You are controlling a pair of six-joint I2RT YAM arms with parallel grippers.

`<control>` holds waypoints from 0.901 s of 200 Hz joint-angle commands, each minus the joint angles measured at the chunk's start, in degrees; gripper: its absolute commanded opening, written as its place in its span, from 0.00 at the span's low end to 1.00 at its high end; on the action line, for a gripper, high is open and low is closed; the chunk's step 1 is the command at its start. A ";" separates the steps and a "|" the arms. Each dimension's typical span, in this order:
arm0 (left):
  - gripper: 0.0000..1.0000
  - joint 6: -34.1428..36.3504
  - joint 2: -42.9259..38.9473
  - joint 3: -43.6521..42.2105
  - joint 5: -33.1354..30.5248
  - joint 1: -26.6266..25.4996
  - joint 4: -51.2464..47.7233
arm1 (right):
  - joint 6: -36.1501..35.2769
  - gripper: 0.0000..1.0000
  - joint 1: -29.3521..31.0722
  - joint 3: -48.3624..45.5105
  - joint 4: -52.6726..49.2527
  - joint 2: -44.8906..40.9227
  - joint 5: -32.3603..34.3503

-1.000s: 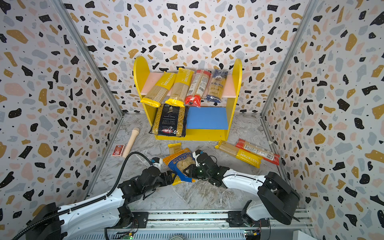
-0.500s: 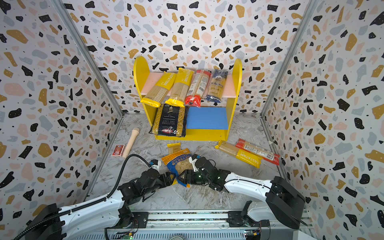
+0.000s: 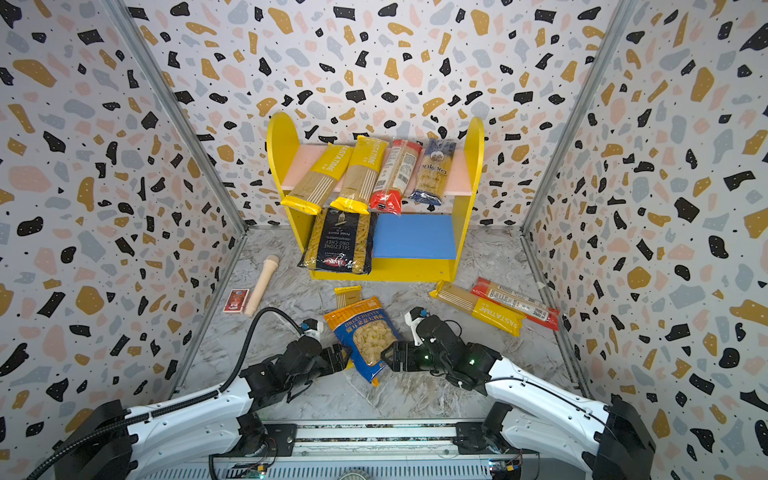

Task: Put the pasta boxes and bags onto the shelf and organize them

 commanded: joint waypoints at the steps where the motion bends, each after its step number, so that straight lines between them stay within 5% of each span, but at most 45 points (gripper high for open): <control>1: 0.84 1.22 -1.84 2.56 -1.06 0.35 -1.67 | -7.08 0.88 -5.89 -0.85 0.60 3.15 -1.60; 43: 0.83 1.32 -4.45 1.88 -3.07 0.97 -3.11 | -13.15 0.91 -12.48 0.22 8.39 13.29 -7.97; 73: 0.44 1.51 -0.48 1.87 -0.48 2.42 0.21 | -14.17 0.92 -14.31 1.36 12.67 18.02 -14.18; 83: 0.38 1.75 1.11 2.42 -0.05 2.62 0.93 | -14.16 0.92 -14.91 1.16 14.32 19.23 -16.83; 180: 0.43 4.61 13.05 5.48 6.10 5.78 7.88 | -14.42 0.94 -14.64 0.88 24.37 32.38 -31.92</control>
